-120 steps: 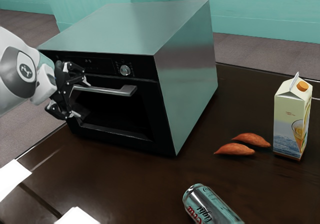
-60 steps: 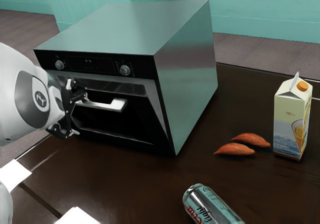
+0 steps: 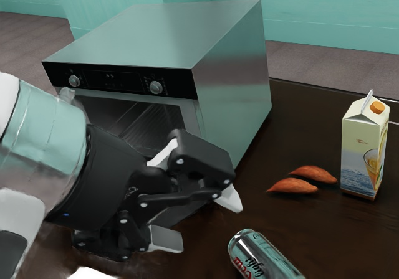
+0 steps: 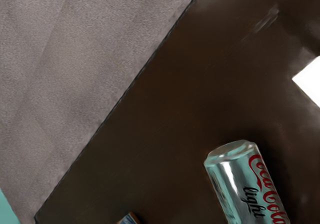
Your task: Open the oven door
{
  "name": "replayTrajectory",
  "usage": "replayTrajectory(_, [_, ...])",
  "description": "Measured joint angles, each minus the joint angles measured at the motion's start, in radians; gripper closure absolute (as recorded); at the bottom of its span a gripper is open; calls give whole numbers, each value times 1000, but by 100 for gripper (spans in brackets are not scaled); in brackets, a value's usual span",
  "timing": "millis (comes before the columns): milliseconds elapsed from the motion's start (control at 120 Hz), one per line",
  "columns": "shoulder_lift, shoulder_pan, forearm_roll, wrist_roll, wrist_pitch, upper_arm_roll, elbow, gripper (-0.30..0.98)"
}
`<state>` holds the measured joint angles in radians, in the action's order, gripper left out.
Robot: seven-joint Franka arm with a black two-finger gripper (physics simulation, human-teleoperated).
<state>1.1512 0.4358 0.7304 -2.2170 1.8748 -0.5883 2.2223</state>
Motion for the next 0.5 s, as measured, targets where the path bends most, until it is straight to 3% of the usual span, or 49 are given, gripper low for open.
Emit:
replayTrajectory(50, [-275, -34, -64, 50, -54, -22, -304, 10])
replayTrajectory(100, [-739, -156, -297, 164, -172, -21, -835, 7])
replayTrajectory(133, [-964, -224, -439, 248, -255, 60, -1104, 6])
replayTrajectory(183, [-1171, -240, -560, 383, -351, 234, -1289, 4])
replayTrajectory(233, [-1310, -177, -635, 511, -416, 328, -1341, 3])
replayTrajectory(283, [-1363, -227, -662, 628, -449, 386, -1261, 2])
replayTrajectory(358, [-1379, -283, -671, 784, -464, 429, -1143, 1])
replayTrajectory(500, [-1357, -297, -681, 1076, -481, 447, -1073, 1])
